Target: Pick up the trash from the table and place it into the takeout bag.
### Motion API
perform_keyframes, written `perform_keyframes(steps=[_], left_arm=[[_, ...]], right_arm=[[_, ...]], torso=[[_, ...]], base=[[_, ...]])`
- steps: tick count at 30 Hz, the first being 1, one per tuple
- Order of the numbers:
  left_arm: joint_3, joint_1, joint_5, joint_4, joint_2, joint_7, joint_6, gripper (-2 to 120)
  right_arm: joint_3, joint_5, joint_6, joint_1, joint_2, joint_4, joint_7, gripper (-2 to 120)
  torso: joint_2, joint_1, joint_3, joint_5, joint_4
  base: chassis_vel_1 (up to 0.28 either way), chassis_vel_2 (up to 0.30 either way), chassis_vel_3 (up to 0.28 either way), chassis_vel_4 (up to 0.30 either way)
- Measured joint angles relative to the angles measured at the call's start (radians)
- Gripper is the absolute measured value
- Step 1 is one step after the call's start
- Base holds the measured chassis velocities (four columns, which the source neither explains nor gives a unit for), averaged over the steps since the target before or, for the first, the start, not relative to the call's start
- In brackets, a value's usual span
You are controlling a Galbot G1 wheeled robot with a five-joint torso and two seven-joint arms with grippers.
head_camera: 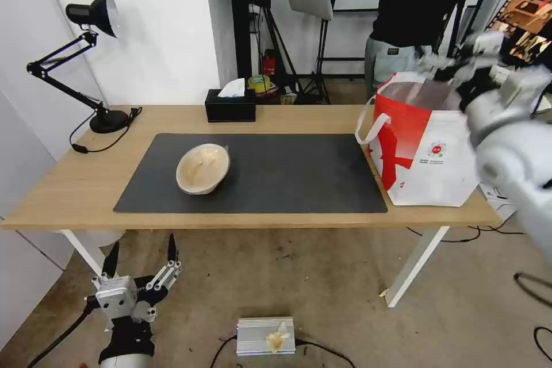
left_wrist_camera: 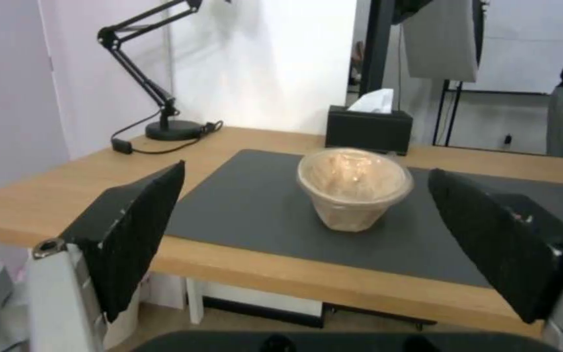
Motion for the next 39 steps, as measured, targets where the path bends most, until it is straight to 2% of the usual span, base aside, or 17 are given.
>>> perform_keyframes(steps=[3, 6, 7, 9, 11, 14, 24, 28, 39], left_arm=[[0.001, 0.002, 0.0, -0.003, 0.0, -0.005, 0.0, 100], [-0.002, 0.005, 0.0, -0.012, -0.001, -0.007, 0.0, 100], [-0.002, 0.005, 0.0, -0.012, -0.001, -0.007, 0.0, 100], [-0.002, 0.008, 0.001, -0.018, -0.004, -0.007, 0.0, 100], [0.0, 0.011, 0.002, -0.021, -0.006, -0.007, 0.0, 100], [-0.001, 0.016, 0.003, -0.029, -0.008, -0.008, -0.003, 100], [-0.007, 0.021, 0.0, -0.043, -0.008, -0.009, -0.004, 100], [-0.008, 0.012, -0.006, -0.037, -0.003, -0.009, -0.003, 100], [-0.006, -0.004, -0.026, -0.022, 0.014, -0.01, -0.003, 100]], right_arm=[[0.021, -0.02, 0.029, -0.077, 0.025, 0.05, 0.021, 100], [0.04, -0.049, 0.079, -0.193, 0.07, 0.161, 0.135, 100], [0.04, -0.049, 0.079, -0.193, 0.07, 0.161, 0.135, 100], [0.052, -0.051, 0.079, -0.277, 0.09, 0.231, 0.214, 100], [0.057, -0.06, 0.079, -0.325, 0.101, 0.263, 0.246, 100], [0.044, -0.128, 0.094, -0.417, 0.132, 0.31, 0.298, 100], [0.018, -0.297, 0.107, -0.517, 0.162, 0.348, 0.297, 100], [-0.004, -0.379, 0.11, -0.602, 0.173, 0.358, 0.299, 100], [-0.039, -0.461, 0.122, -0.7, 0.19, 0.344, 0.291, 100]], torso=[[0.0, 0.0, 0.0, -0.0001, -0.0002], [0.0, 0.0, 0.0, -0.0004, 0.0001], [0.0, 0.0, 0.0, -0.0004, 0.0001], [0.0, 0.0, 0.0, -0.0004, 0.0], [0.0, 0.0, 0.0, -0.0003, -0.0003], [0.0, 0.0, 0.0, -0.0001, -0.0003], [0.0, 0.0, 0.0, -0.0002, 0.0001], [0.0, 0.0, 0.0, -0.0001, -0.0001], [0.0, 0.0, 0.0, -0.0001, -0.0001]], base=[[0.0, 0.0, 0.0, 0.0], [0.0, 0.0, 0.0, 0.0], [0.0, 0.0, 0.0, 0.0], [0.0, 0.0, 0.0, 0.0], [0.0, 0.0, 0.0, 0.0], [0.0, 0.0, 0.0, 0.0], [0.0, 0.0, 0.0, 0.0], [0.0, 0.0, 0.0, 0.0], [0.0, 0.0, 0.0, 0.0]])
